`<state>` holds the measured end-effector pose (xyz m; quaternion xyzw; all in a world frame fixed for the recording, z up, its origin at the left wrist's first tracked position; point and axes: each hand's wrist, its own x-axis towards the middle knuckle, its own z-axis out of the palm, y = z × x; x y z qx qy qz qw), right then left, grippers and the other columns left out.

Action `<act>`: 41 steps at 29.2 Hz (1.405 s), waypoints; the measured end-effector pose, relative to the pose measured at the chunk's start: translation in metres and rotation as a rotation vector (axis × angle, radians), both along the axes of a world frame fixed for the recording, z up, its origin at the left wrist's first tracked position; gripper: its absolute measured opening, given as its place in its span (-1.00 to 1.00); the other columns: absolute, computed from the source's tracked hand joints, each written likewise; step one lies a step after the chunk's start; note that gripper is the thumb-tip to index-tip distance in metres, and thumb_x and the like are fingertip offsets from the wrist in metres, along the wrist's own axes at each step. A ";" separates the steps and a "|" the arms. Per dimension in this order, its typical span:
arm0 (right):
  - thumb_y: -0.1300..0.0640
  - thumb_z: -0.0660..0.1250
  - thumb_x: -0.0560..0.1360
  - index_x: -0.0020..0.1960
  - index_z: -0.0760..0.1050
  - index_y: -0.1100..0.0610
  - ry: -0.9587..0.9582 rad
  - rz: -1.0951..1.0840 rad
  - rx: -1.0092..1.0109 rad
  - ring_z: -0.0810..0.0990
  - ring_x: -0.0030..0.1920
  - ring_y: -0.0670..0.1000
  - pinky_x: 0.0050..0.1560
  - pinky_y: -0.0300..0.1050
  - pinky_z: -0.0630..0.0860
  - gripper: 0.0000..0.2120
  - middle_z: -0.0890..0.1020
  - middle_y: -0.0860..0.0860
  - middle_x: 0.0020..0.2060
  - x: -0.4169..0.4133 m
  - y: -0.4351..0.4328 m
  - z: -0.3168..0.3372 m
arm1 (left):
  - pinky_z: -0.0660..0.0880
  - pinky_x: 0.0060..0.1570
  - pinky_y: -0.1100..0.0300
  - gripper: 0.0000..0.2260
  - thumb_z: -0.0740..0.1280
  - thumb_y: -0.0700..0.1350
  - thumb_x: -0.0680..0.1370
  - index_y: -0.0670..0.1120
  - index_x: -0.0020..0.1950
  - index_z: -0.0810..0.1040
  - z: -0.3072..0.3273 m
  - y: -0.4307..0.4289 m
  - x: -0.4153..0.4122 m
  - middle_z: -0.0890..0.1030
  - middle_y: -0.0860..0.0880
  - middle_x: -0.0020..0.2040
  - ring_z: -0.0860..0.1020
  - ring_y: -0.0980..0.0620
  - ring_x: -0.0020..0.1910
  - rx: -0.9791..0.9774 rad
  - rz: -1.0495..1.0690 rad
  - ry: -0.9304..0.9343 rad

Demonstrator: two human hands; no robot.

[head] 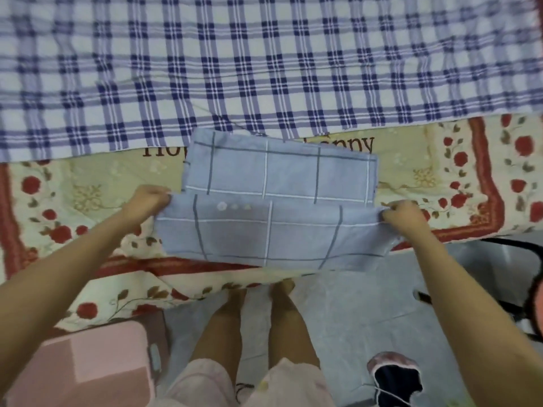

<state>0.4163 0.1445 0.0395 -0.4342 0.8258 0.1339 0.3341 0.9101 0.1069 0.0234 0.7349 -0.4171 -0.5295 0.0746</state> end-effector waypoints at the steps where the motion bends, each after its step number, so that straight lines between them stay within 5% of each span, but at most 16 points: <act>1: 0.25 0.25 0.47 -0.42 0.32 0.23 0.017 -0.036 -0.117 0.36 -0.40 0.09 -0.39 -0.12 0.24 -0.70 0.36 0.14 -0.48 -0.002 -0.023 -0.004 | 0.25 -0.49 0.27 -0.83 0.22 -0.33 0.44 -0.21 -0.36 0.41 0.000 -0.019 -0.005 0.41 -0.09 -0.46 0.35 0.10 -0.49 -0.066 0.073 0.010; 5: 0.17 0.26 0.47 -0.21 0.51 0.27 -0.030 -0.254 -0.355 0.42 -0.29 0.10 -0.27 -0.08 0.30 -0.82 0.47 0.20 -0.34 -0.008 -0.084 -0.048 | 0.38 -0.47 0.36 -0.80 0.20 -0.27 0.49 -0.08 -0.32 0.44 -0.036 -0.103 -0.029 0.52 0.04 -0.49 0.46 0.16 -0.49 -0.203 0.361 0.101; 8: 0.17 0.26 0.50 -0.03 0.52 0.31 -0.082 -0.505 -0.583 0.43 -0.18 0.05 -0.20 -0.14 0.32 -0.81 0.49 0.14 -0.21 -0.014 -0.119 -0.125 | 0.42 -0.12 0.18 -0.84 0.26 -0.06 0.52 -0.14 -0.06 0.54 -0.115 -0.145 -0.053 0.56 -0.04 -0.17 0.50 0.04 -0.17 -0.259 0.436 0.057; 11: 0.09 0.32 0.53 0.00 0.47 0.20 -0.174 -0.757 -0.711 0.42 -0.08 -0.02 -0.09 -0.28 0.33 -0.83 0.49 0.05 -0.12 -0.005 -0.117 -0.168 | 0.31 -0.06 0.26 -0.69 0.23 0.05 0.59 -0.14 0.20 0.43 -0.148 -0.142 -0.067 0.48 -0.04 0.04 0.43 0.04 0.02 -0.365 0.341 -0.123; 14: 0.08 0.29 0.56 -0.30 0.23 0.03 -0.155 -0.780 -0.719 0.34 -0.17 -0.05 -0.18 -0.33 0.27 -0.68 0.37 -0.09 -0.35 0.002 -0.101 -0.197 | 0.38 0.09 0.09 -0.58 0.23 0.13 0.57 -0.21 0.19 0.43 -0.168 -0.119 -0.067 0.55 -0.17 0.14 0.50 -0.13 0.12 -0.324 0.313 -0.340; 18: 0.15 0.25 0.57 -0.33 0.12 0.00 -0.074 -0.728 -0.921 0.27 -0.24 -0.07 -0.18 -0.48 0.23 -0.60 0.24 -0.12 -0.41 0.000 -0.117 -0.183 | 0.38 -0.04 0.05 -0.78 0.15 -0.04 0.63 -0.18 -0.05 0.40 -0.163 -0.124 -0.062 0.55 -0.31 0.03 0.52 -0.22 0.02 -0.428 0.239 -0.390; 22: 0.13 0.23 0.59 -0.34 0.12 -0.01 -0.061 -0.781 -0.940 0.41 -0.23 -0.01 -0.11 -0.44 0.24 -0.60 0.28 -0.15 -0.41 0.002 -0.131 -0.178 | 0.34 -0.09 0.08 -0.82 0.07 -0.06 0.66 -0.15 -0.02 0.35 -0.156 -0.131 -0.070 0.51 -0.22 -0.05 0.48 -0.12 -0.07 -0.498 0.246 -0.413; 25: 0.11 0.18 0.60 -0.33 0.10 -0.02 0.032 -0.791 -0.941 0.32 -0.22 -0.07 -0.27 -0.43 0.26 -0.61 0.28 -0.15 -0.40 0.008 -0.134 -0.179 | 0.26 -0.18 0.13 -0.80 0.03 -0.07 0.67 -0.12 -0.10 0.27 -0.162 -0.135 -0.074 0.39 -0.04 -0.27 0.38 -0.02 -0.16 -0.459 0.306 -0.438; 28: 0.14 0.17 0.60 -0.32 0.11 -0.01 0.005 -0.822 -0.964 0.37 -0.17 -0.12 -0.20 -0.50 0.25 -0.62 0.34 -0.14 -0.36 0.006 -0.138 -0.190 | 0.23 -0.16 0.18 -0.79 0.00 -0.07 0.67 -0.14 -0.09 0.27 -0.172 -0.135 -0.070 0.41 -0.06 -0.24 0.39 -0.02 -0.15 -0.438 0.348 -0.451; 30: 0.13 0.14 0.62 -0.28 0.21 -0.05 0.011 -0.813 -0.928 0.36 -0.15 -0.08 -0.15 -0.45 0.21 -0.69 0.37 -0.16 -0.31 0.007 -0.140 -0.191 | 0.27 -0.11 0.15 -0.80 0.02 -0.06 0.66 -0.14 -0.04 0.32 -0.176 -0.137 -0.072 0.50 -0.17 -0.09 0.45 -0.09 -0.09 -0.418 0.374 -0.479; 32: 0.12 0.11 0.63 0.12 0.42 -0.01 -0.005 -0.787 -0.954 0.43 0.03 -0.01 0.06 -0.39 0.23 -0.85 0.48 -0.09 0.02 0.011 -0.141 -0.192 | 0.30 0.07 0.05 -0.79 0.06 -0.05 0.65 -0.11 0.14 0.40 -0.175 -0.139 -0.084 0.51 -0.16 0.16 0.46 -0.15 0.14 -0.381 0.397 -0.658; 33: 0.12 0.09 0.63 0.35 0.33 0.10 0.036 -0.744 -0.958 0.42 0.22 0.03 0.21 -0.32 0.23 -0.69 0.43 0.01 0.25 0.016 -0.141 -0.192 | 0.25 0.20 0.00 -0.73 0.09 -0.04 0.63 -0.06 0.29 0.38 -0.174 -0.139 -0.094 0.44 -0.12 0.31 0.38 -0.14 0.29 -0.386 0.352 -0.774; 35: 0.11 0.07 0.62 0.49 0.14 0.23 0.124 -0.414 -0.930 0.19 0.47 0.13 0.46 -0.11 0.03 -0.53 0.22 0.18 0.46 0.045 -0.131 -0.191 | 0.07 0.36 -0.10 -0.60 0.10 0.00 0.63 -0.01 0.47 0.24 -0.171 -0.126 -0.114 0.23 -0.06 0.50 0.18 -0.12 0.46 -0.559 0.041 -0.795; 37: 0.01 0.03 0.62 0.52 0.14 0.14 -0.002 0.203 -0.878 0.07 0.50 0.18 0.49 0.06 -0.17 -0.50 0.16 0.19 0.50 0.084 -0.116 -0.193 | -0.02 0.36 -0.24 -0.54 0.08 0.07 0.62 0.03 0.51 0.19 -0.180 -0.105 -0.138 0.17 -0.05 0.53 0.12 -0.18 0.50 -0.797 -0.554 -0.618; 39: -0.14 -0.11 0.62 0.53 0.10 0.00 -0.039 0.887 -0.726 0.05 0.51 0.17 0.45 0.23 -0.20 -0.48 0.14 0.09 0.52 0.099 -0.106 -0.210 | 0.01 0.29 -0.45 -0.48 0.01 0.19 0.58 0.09 0.53 0.09 -0.194 -0.097 -0.149 0.14 -0.02 0.54 0.08 -0.21 0.51 -0.799 -0.999 -0.622; 41: -0.29 -0.28 0.58 0.54 -0.05 -0.13 0.025 1.024 -0.537 0.00 0.53 0.15 0.40 0.36 -0.22 -0.43 0.00 -0.05 0.54 0.085 -0.113 -0.219 | -0.08 0.25 -0.52 -0.42 -0.08 0.30 0.54 0.16 0.53 -0.07 -0.202 -0.113 -0.142 0.01 0.06 0.56 -0.06 -0.17 0.53 -0.656 -0.964 -0.676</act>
